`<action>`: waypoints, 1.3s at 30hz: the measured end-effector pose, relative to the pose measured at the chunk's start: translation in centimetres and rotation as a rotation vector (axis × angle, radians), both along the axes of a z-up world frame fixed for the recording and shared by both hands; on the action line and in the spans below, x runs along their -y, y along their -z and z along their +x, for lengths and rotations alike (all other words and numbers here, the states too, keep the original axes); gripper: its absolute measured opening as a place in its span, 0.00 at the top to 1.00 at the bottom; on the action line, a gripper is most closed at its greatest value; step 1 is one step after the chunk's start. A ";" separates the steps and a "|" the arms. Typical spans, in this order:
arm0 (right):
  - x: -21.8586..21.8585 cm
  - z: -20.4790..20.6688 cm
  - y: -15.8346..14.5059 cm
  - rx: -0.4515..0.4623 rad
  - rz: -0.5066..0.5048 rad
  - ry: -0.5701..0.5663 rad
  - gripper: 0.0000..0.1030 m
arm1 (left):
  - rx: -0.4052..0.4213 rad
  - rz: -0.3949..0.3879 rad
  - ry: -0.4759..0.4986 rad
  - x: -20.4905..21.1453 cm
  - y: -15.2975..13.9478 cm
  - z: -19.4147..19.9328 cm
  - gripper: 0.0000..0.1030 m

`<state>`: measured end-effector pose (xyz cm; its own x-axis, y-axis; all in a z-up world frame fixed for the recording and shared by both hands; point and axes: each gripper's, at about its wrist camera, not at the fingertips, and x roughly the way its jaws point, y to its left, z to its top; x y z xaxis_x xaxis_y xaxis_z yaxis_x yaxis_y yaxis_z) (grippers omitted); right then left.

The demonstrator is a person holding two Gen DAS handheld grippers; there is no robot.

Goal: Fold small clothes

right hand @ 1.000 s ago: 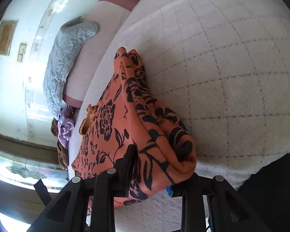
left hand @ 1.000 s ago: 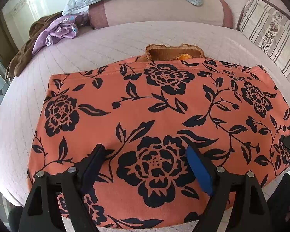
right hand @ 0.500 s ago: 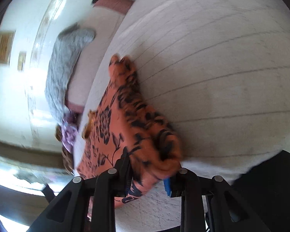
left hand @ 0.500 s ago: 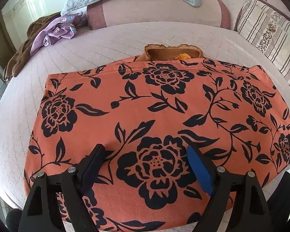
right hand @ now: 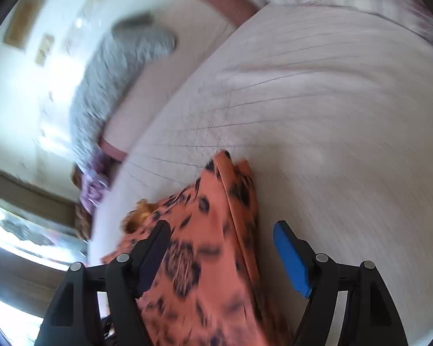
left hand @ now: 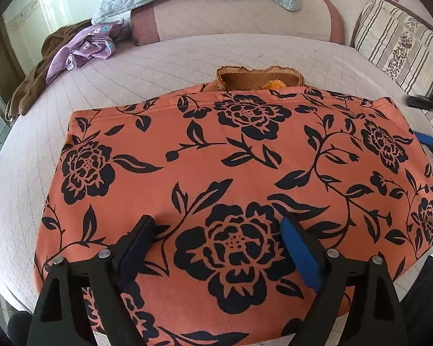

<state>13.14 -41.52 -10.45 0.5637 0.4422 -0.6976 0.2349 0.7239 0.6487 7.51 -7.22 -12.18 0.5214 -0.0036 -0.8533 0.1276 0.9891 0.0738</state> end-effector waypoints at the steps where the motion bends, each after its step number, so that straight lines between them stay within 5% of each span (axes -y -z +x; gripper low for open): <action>1: -0.4 2.1 0.7 -0.032 -0.021 -0.017 0.26 | -0.001 0.001 0.000 -0.1 0.0 0.1 0.11; 2: -0.9 3.9 1.4 -0.065 -0.056 -0.040 0.28 | -0.002 0.000 0.000 -0.1 0.0 0.1 0.11; 4: -1.8 5.9 2.3 -0.112 -0.087 -0.090 0.87 | -0.001 -0.003 0.006 -0.2 0.0 0.1 0.11; 5: -2.4 6.1 1.9 -0.114 -0.097 -0.103 0.87 | 0.003 -0.005 0.009 -0.3 0.0 0.1 0.11; 7: -3.8 5.3 -1.5 0.025 -0.204 -0.102 0.88 | 0.015 -0.001 0.002 -0.3 0.3 0.1 0.08; 11: -3.4 6.5 2.3 -0.134 -0.232 -0.085 0.81 | 0.013 0.006 -0.001 -0.2 0.2 0.0 0.07; 12: -3.2 6.1 2.2 -0.103 -0.212 -0.065 0.73 | 0.010 0.000 0.001 -0.3 0.2 0.0 0.07; 14: -2.7 4.7 1.2 -0.087 -0.215 -0.012 0.42 | 0.011 0.003 0.007 -0.3 0.3 0.0 0.07; 15: -2.3 3.3 0.0 -0.046 -0.212 0.021 0.37 | 0.011 0.007 0.007 -0.2 0.3 0.1 0.07; 18: -2.0 -0.7 -3.1 0.055 -0.178 0.065 0.37 | -0.002 0.014 -0.001 -0.1 0.2 0.3 0.07; 22: -4.3 -8.6 -5.8 0.168 -0.003 0.014 0.37 | -0.004 0.012 0.000 0.0 0.2 0.5 0.07; 27: -8.6 -15.8 -1.5 0.077 0.118 -0.040 0.34 | -0.014 0.012 -0.007 0.1 0.0 0.5 0.07; 31: -8.6 -17.0 4.0 -0.058 0.234 0.044 0.33 | -0.004 0.029 -0.009 -0.3 -0.8 -0.1 0.08; 39: -6.1 -13.8 4.0 -0.010 0.211 0.176 0.32 | -0.002 0.013 -0.049 -1.9 -0.9 -0.4 0.08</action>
<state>-0.64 -35.38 -14.46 0.6385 0.4738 -0.6065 0.3525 0.5206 0.7777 7.12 -5.29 -11.30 0.5189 0.0333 -0.8542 0.0788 0.9931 0.0866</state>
